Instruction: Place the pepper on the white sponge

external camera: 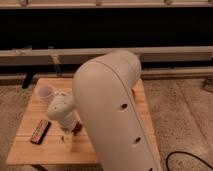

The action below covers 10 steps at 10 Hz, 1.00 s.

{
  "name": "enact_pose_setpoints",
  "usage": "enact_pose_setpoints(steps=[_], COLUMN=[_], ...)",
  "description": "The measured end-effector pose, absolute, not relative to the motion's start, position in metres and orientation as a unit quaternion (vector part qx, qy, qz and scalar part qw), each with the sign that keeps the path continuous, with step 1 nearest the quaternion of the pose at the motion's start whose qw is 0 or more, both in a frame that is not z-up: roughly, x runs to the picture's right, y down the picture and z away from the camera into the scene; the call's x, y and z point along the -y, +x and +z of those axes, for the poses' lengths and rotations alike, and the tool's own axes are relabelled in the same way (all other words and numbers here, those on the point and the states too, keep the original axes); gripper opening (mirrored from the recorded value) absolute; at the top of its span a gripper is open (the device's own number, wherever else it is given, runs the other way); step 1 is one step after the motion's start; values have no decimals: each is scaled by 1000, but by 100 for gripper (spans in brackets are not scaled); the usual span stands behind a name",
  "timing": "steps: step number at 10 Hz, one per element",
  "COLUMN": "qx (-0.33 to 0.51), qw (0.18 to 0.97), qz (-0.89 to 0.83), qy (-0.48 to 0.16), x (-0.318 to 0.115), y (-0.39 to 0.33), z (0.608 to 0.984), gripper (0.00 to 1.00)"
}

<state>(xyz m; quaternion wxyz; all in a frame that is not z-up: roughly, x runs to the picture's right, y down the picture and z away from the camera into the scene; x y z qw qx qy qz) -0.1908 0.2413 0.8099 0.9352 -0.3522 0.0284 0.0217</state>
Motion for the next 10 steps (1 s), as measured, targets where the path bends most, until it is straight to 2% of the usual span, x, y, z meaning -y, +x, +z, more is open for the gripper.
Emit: enact_pose_setpoints(steps=[1,2,8,10], qx=[-33,-36,-40,-40], qw=[932,930,928,928], qz=[22,23,29,31], qy=[-360,-365,-369,-369], x=[-249,-254,-248,-245], y=[-190,-190,-189,-187], z=[815,816,812,810], gripper=[86,77,13,1])
